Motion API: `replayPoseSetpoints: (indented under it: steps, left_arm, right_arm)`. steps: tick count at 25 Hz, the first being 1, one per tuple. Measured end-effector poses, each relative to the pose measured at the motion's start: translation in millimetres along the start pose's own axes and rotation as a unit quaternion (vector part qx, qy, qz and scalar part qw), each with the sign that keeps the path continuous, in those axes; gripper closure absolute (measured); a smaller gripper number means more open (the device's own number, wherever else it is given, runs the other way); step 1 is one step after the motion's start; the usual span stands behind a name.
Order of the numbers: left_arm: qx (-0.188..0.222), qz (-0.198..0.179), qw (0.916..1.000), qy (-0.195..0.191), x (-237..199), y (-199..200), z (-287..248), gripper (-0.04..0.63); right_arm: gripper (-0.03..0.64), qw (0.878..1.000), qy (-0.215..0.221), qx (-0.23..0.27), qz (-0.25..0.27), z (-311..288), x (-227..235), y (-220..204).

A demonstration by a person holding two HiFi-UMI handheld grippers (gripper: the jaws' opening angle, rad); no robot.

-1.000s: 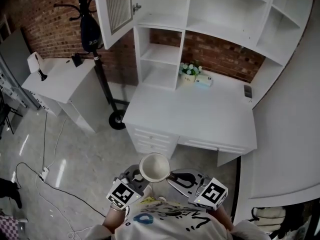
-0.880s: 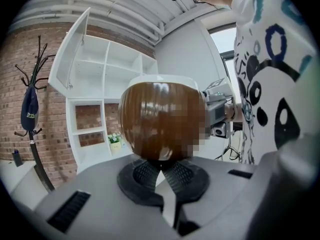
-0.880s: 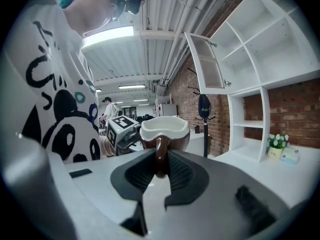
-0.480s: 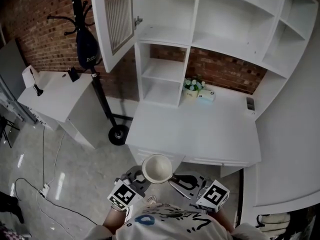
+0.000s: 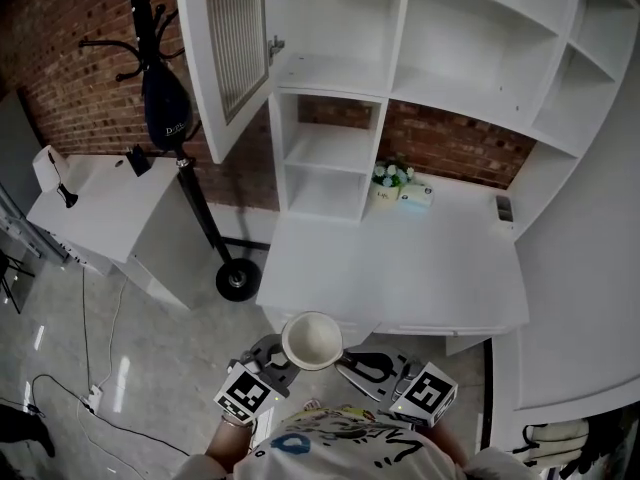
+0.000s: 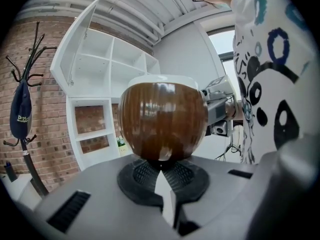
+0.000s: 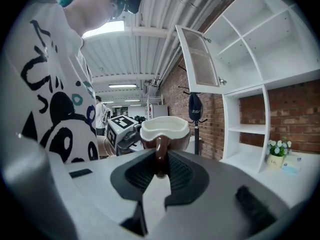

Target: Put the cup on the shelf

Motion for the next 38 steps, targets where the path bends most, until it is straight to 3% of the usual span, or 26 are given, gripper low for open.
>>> replayPoseSetpoints:
  steps: [14, 32, 38]
  left_arm:
    - [-0.006, 0.018, 0.9998, 0.010, -31.5, -11.1, -29.9, 0.580]
    - [0.024, -0.019, 0.9968, 0.074, -139.9, 43.6, -118.6, 0.580]
    - [0.028, -0.046, 0.9950, 0.084, -161.5, 58.8, -146.5, 0.580]
  right_arm:
    - [0.555, 1.000, 0.010, -0.012, -0.009, -15.3, 45.5, -5.0]
    - [0.555, 0.999, 0.016, 0.026, 0.034, -30.6, 189.6, 45.2]
    - [0.555, 0.998, 0.015, 0.015, 0.065, -24.8, 229.8, 51.9]
Point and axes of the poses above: the fingertips, and each gripper's own axes: z backward along the fingers, x to its right, y out of its top, the point moved 9 cm from there along z, backward along the fingers, and after that the axes turned 1 degree about x, right-handed, at the moved point
